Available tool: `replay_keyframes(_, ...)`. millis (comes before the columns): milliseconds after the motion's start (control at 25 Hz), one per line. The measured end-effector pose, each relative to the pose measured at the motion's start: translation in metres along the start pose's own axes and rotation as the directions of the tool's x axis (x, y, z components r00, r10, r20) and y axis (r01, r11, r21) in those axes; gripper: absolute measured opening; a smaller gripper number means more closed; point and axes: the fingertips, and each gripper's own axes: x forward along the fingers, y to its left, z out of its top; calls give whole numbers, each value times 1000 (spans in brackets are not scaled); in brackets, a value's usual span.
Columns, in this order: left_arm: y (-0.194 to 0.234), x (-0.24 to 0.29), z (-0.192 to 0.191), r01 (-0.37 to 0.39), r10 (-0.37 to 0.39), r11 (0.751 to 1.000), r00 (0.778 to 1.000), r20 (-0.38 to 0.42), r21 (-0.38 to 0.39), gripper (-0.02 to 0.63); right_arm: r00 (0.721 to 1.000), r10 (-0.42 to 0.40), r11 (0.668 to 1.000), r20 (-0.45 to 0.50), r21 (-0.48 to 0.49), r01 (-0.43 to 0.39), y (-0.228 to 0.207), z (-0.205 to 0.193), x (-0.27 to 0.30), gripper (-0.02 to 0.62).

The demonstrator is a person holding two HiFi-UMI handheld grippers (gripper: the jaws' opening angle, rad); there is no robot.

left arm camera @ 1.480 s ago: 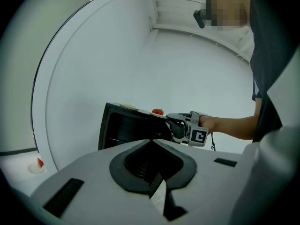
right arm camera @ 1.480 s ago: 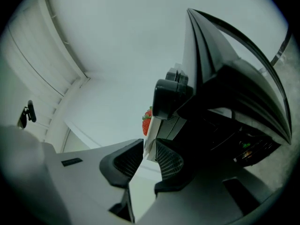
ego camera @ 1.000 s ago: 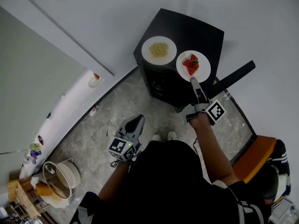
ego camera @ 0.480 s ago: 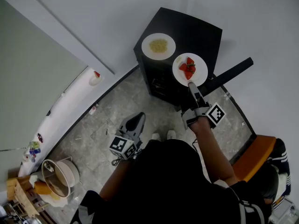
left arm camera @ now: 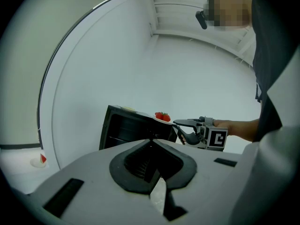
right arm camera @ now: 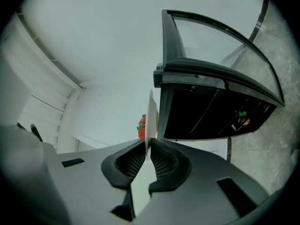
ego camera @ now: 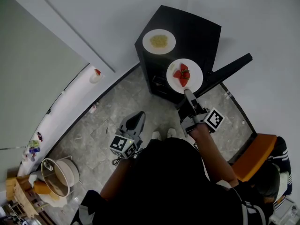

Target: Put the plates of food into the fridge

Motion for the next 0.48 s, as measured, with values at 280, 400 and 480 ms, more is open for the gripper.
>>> replay_keyframes(280, -7, -7, -7, -4, 4, 1000, 1000, -9, -6, 29, 998, 0, 1000, -55, 7, 1, 1, -18, -17, 48)
replay_keyframes(400, -10, -8, -9, -11, 11, 1000, 1000, -10, -11, 28, 998, -13, 1000, -67, 14, 14, -5, -22, -23, 48)
replay_keyframes(480, -10, -10, -10, -16, 16, 1000, 1000, -11, -13, 29, 997, -24, 1000, -71, 12, 25, -12, -23, -25, 48)
